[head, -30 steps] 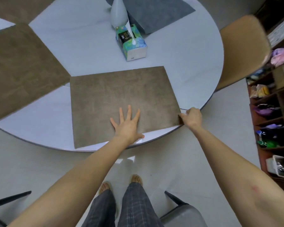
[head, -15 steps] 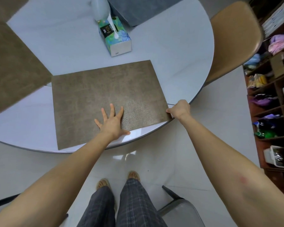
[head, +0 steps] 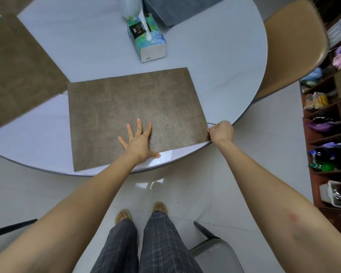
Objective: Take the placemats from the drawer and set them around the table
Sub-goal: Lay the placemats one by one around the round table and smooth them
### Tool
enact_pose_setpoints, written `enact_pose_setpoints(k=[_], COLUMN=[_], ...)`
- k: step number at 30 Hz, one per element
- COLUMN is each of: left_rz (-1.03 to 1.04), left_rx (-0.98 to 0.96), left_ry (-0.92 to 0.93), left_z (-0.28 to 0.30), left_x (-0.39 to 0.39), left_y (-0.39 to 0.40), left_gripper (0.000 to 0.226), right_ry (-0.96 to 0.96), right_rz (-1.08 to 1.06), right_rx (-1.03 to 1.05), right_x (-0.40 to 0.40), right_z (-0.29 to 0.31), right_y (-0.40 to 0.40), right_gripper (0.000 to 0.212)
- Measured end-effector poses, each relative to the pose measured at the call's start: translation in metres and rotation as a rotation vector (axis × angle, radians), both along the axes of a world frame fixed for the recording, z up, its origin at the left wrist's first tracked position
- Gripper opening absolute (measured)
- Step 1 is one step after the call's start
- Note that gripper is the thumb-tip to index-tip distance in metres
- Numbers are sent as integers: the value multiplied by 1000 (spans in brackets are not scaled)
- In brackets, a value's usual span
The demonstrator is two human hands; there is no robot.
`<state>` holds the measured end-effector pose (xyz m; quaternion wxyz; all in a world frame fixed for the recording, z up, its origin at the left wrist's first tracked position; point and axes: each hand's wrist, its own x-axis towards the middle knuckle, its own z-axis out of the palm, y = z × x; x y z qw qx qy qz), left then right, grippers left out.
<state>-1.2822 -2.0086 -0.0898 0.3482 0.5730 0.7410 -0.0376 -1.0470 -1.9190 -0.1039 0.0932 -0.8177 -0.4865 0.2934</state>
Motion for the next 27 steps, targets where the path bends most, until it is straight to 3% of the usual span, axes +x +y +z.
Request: enact_pose_setpoints(k=[3,5,7,11,14,17,23,27], left_rz=[41,124,185,276,233,220,169,127], left_rx=[93,288,415,249,217,149,6,-66], left_ry=[-52,-39,84,237,320,320,305,334], left_z=[0,1,-1,-26,-43,-36,-16,3], left_x=[-8,-20,-34,-57,-61,-59,-63,-65], left_y=[-5,-12,-20,-33,-38,-37,-27,-15], left_gripper=[104,78,61,61,61,62,64,69], right_ry=[-194,-237,-153,-159,-297,-320,-381,-393], right_rz=[113,313,559,1023,1174,1123,773,676], right_rx=[213,384,467,389,376,356,259,159], right_x=[-12,-37,-78,-163,-180,-145,-36,-10], right_z=[6,7,3,-23,-41,-43,-33,-21], right_y=[-18,-31,-40,-46,-47,-31,-15,-13], right_gripper=[13,20,35,57,57,61,60,63])
